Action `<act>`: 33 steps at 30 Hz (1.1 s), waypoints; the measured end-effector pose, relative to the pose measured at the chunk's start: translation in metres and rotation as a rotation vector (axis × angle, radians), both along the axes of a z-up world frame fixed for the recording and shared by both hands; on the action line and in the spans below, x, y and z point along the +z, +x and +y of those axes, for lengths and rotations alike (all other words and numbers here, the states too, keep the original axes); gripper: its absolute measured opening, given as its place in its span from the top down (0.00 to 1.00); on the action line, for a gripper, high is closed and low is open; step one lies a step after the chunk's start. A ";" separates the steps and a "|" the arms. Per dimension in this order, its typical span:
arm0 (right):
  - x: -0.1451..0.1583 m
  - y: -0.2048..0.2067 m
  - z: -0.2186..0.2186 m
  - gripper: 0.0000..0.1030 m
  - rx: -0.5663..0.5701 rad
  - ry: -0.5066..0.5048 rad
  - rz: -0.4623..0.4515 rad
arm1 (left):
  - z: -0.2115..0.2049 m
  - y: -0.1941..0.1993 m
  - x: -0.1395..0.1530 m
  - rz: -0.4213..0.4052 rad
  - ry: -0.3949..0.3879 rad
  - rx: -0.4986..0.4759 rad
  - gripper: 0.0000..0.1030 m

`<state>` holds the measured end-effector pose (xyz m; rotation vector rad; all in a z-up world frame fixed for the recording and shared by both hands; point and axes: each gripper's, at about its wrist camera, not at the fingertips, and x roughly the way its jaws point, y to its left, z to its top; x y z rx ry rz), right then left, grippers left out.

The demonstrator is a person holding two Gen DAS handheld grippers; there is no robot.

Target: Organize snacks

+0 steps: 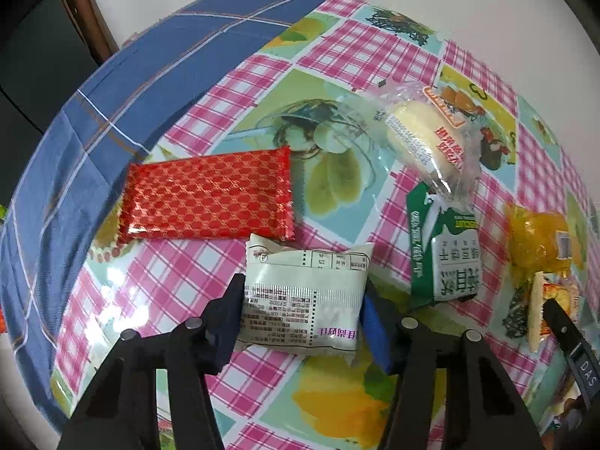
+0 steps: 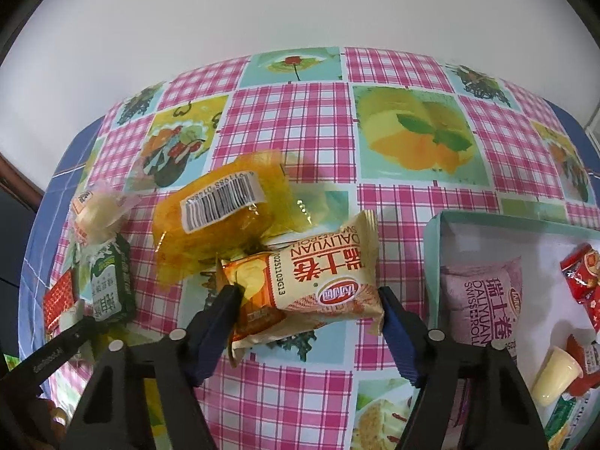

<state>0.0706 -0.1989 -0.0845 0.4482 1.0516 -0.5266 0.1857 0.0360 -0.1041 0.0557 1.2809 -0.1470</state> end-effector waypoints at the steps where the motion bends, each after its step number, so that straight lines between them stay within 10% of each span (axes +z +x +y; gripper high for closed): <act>1: 0.001 0.000 0.000 0.29 -0.002 0.001 -0.002 | 0.000 0.000 0.001 0.001 -0.003 -0.001 0.44; 33: 0.092 -0.057 -0.005 0.37 -0.066 0.000 -0.101 | -0.031 -0.054 0.110 -0.186 -0.144 -0.104 0.45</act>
